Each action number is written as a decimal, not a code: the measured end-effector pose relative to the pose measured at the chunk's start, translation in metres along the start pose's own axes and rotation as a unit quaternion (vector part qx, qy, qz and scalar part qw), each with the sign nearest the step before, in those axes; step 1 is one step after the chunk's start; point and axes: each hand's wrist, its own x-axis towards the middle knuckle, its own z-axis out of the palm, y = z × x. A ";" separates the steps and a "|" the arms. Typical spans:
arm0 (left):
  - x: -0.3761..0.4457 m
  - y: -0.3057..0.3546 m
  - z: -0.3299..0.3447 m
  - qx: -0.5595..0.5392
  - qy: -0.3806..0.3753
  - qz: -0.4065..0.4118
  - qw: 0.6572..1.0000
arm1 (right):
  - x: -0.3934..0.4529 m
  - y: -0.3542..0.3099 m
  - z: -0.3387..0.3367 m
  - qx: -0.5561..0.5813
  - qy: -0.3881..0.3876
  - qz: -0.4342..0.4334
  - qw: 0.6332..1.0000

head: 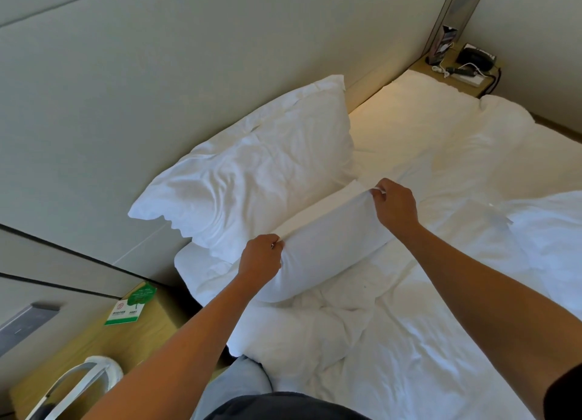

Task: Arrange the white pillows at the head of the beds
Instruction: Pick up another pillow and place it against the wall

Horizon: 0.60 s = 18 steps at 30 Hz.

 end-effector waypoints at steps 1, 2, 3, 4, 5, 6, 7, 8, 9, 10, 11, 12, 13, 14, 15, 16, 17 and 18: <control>0.001 0.003 -0.002 -0.008 -0.007 0.001 1.000 | 0.000 0.001 -0.003 0.000 0.012 0.002 1.000; 0.003 0.008 -0.004 -0.019 -0.012 0.005 1.000 | 0.002 0.003 -0.007 0.003 0.026 0.004 1.000; 0.005 0.013 -0.007 -0.034 -0.016 0.009 0.999 | 0.005 0.004 -0.010 0.008 0.039 0.005 0.999; 0.008 0.018 -0.011 -0.055 -0.016 0.010 0.998 | 0.009 0.003 -0.014 0.013 0.052 0.006 0.999; 0.010 0.024 -0.015 -0.079 -0.015 0.009 0.997 | 0.015 0.002 -0.017 0.020 0.061 0.007 0.998; 0.013 0.030 -0.020 -0.098 -0.013 0.008 0.995 | 0.022 -0.001 -0.020 0.027 0.066 0.009 0.997; 0.016 0.034 -0.024 -0.109 -0.012 0.008 0.994 | 0.029 -0.005 -0.021 0.034 0.067 0.010 0.997; 0.019 0.036 -0.028 -0.113 -0.010 0.009 0.994 | 0.036 -0.010 -0.022 0.036 0.063 0.009 0.997; 0.022 0.038 -0.031 -0.114 -0.007 0.010 0.993 | 0.043 -0.015 -0.022 0.035 0.059 0.005 0.998; 0.025 0.038 -0.034 -0.114 -0.001 0.012 0.993 | 0.049 -0.019 -0.020 0.033 0.054 -0.001 0.998; 0.029 0.037 -0.037 -0.114 0.005 0.013 0.993 | 0.054 -0.024 -0.018 0.029 0.050 -0.006 0.998; 0.034 0.035 -0.039 -0.112 0.012 0.012 0.994 | 0.060 -0.028 -0.014 0.025 0.044 -0.009 0.999; 0.040 0.033 -0.040 -0.109 0.017 0.009 0.994 | 0.065 -0.031 -0.010 0.021 0.036 -0.010 0.999; 0.047 0.030 -0.041 -0.105 0.022 0.003 0.994 | 0.069 -0.034 -0.006 0.017 0.022 -0.011 1.000; 0.054 0.026 -0.041 -0.102 0.028 -0.006 0.994 | 0.073 -0.037 0.000 0.013 0.000 -0.012 1.000; 0.062 0.020 -0.040 -0.095 0.036 -0.018 0.995 | 0.076 -0.040 0.006 0.008 -0.028 -0.016 0.999; 0.069 0.014 -0.039 -0.081 0.041 -0.028 0.995 | 0.077 -0.043 0.013 0.003 -0.062 -0.020 0.998; 0.077 0.006 -0.037 -0.064 0.045 -0.037 0.996 | 0.076 -0.046 0.021 -0.003 -0.097 -0.024 0.995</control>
